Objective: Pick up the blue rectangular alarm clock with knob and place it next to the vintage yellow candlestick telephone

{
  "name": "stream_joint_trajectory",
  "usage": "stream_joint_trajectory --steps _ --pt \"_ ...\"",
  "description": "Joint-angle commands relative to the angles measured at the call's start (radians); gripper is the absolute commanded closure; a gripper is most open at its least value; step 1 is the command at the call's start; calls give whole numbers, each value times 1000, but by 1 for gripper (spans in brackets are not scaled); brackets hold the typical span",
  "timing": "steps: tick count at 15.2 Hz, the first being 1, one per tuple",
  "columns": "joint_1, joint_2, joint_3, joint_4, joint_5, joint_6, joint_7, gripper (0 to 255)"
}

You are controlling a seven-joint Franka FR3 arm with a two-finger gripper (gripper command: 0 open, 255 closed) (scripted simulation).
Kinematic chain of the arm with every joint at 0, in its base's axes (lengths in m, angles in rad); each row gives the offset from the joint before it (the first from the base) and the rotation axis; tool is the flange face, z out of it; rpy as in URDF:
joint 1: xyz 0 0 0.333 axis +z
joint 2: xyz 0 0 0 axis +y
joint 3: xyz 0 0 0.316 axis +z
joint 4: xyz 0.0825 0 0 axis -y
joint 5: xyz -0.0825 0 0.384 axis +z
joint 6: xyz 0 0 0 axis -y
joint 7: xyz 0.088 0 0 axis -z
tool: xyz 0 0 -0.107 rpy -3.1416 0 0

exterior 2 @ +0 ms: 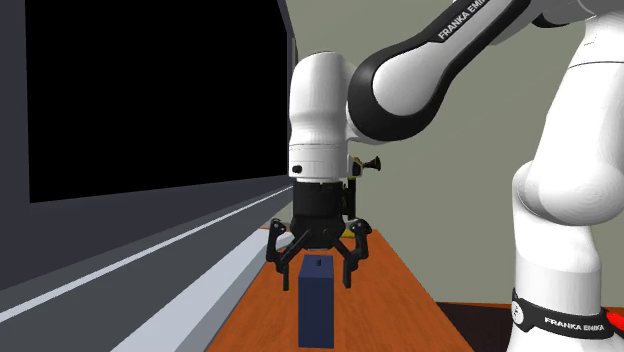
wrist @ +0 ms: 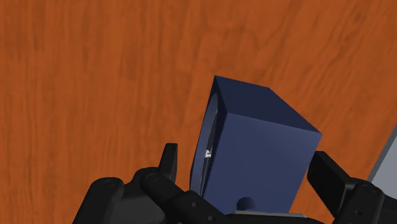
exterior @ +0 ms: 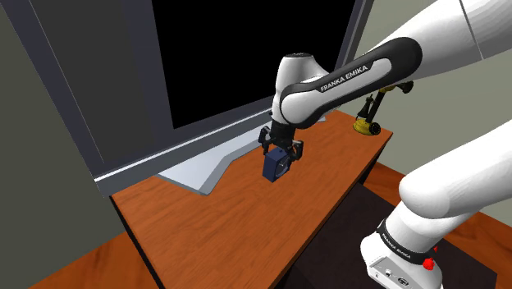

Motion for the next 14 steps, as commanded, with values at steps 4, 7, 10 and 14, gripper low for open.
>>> stream_joint_trajectory --steps 4,7,10,14 --pt "0 0 0 -1 0 1 0 0" --pt "0 0 0 -1 0 1 0 255" --pt "0 0 0 -1 0 1 0 255" --pt "0 0 0 -1 1 1 0 255"
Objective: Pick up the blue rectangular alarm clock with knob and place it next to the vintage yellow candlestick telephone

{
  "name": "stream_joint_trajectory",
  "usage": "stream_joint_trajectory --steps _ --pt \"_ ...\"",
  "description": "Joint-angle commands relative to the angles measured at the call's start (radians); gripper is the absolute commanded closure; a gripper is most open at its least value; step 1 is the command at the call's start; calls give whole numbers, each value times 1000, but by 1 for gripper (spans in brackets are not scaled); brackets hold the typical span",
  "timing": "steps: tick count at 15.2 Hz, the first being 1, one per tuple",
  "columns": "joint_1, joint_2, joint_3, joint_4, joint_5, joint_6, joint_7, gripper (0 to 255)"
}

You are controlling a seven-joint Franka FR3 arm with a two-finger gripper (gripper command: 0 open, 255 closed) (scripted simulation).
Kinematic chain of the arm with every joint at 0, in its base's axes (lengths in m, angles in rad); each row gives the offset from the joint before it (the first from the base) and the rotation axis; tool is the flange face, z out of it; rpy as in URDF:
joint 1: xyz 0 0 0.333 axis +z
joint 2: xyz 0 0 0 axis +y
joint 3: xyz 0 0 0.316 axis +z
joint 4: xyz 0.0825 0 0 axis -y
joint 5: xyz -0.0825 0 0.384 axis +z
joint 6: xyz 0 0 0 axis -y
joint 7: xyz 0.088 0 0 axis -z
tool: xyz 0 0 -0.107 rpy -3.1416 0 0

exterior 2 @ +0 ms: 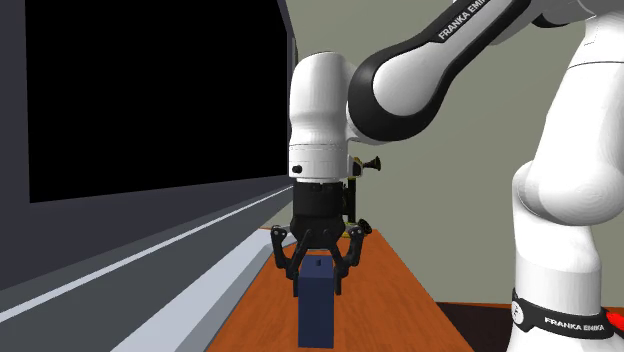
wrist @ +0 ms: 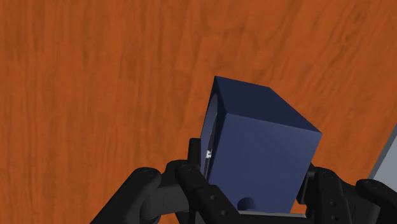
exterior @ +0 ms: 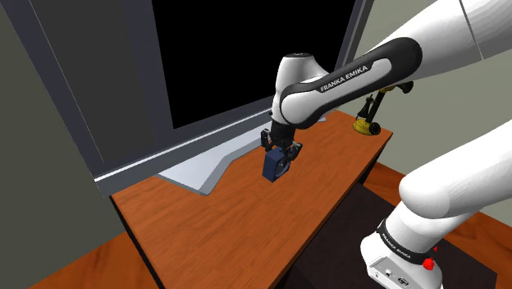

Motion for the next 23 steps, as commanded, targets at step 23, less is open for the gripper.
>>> stream_joint_trajectory --steps 23 --pt "22 -174 -100 190 9 -359 -35 255"
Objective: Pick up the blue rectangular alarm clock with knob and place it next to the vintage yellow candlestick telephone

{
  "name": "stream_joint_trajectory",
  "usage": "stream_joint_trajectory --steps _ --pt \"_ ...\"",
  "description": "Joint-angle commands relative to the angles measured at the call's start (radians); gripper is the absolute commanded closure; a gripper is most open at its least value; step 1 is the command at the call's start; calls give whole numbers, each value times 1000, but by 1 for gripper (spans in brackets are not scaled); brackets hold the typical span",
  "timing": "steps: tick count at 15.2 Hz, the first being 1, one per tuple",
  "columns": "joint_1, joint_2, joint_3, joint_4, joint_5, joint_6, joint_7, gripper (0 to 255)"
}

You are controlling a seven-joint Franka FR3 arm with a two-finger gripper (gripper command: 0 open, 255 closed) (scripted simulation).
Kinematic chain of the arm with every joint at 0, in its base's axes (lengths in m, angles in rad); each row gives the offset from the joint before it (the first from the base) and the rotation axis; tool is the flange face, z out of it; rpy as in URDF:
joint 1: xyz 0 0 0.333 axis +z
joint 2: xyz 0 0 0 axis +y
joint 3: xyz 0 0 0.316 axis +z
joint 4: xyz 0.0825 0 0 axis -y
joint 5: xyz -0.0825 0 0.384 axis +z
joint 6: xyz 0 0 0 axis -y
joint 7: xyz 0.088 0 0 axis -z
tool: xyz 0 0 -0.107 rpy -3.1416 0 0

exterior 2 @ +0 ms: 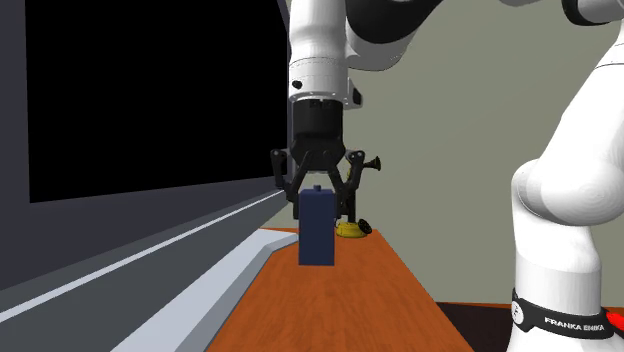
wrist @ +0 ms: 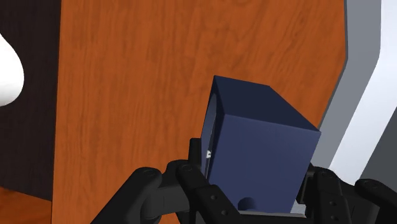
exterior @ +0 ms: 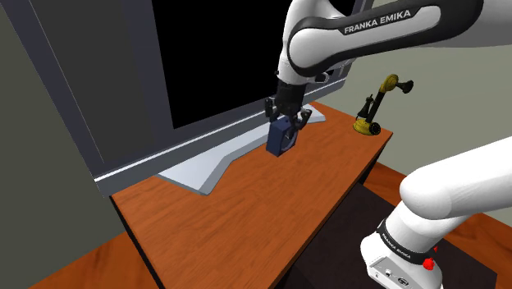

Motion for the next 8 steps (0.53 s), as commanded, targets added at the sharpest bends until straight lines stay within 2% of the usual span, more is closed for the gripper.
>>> stream_joint_trajectory --steps 1,8 --pt "0 -8 -7 21 -2 -29 0 255" --pt "-3 -26 -29 101 -13 -127 0 255"
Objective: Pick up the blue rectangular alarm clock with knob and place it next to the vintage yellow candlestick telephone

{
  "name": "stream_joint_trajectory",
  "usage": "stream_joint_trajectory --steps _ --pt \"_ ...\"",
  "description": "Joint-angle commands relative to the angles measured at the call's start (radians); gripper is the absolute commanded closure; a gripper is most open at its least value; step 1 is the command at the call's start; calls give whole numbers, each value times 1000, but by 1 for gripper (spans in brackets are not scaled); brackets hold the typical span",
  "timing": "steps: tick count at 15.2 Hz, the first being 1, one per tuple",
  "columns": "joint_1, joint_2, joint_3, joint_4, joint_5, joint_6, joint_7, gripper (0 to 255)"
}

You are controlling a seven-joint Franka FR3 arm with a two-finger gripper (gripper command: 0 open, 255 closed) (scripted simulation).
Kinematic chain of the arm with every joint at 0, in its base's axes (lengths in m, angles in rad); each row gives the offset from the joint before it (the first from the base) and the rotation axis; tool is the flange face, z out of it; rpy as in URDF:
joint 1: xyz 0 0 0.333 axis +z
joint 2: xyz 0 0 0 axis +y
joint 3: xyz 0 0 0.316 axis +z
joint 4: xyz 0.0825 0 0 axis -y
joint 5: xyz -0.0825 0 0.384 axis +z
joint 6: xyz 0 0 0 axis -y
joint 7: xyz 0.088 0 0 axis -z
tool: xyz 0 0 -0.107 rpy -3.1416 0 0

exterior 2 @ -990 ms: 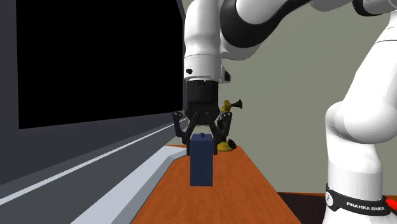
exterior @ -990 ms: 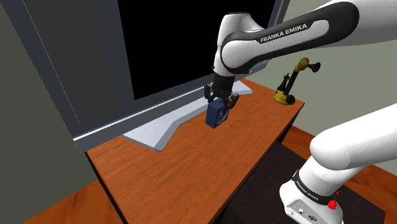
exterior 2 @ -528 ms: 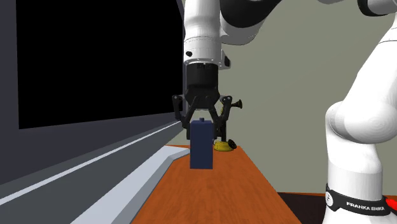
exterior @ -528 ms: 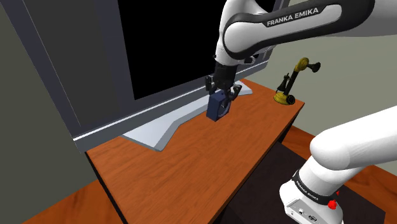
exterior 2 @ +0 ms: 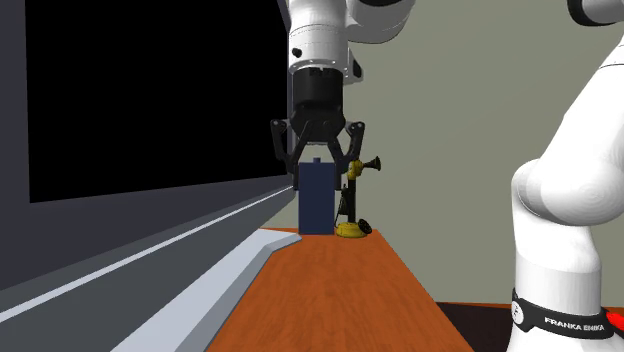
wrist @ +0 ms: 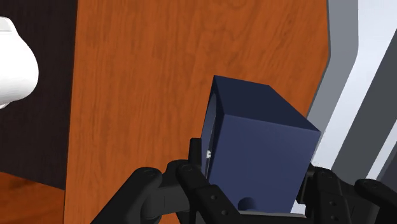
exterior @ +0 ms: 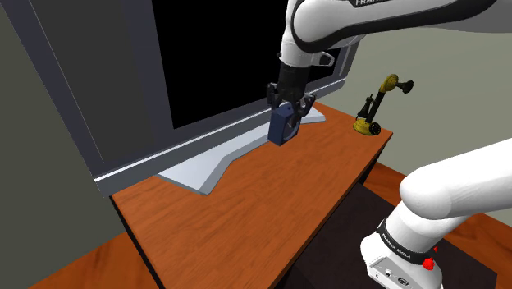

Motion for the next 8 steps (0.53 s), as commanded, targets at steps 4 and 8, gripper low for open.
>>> stream_joint_trajectory --steps 4,8 --pt "-3 -7 -14 59 -8 -66 0 255" --pt "-7 -7 -24 111 -15 -119 2 255"
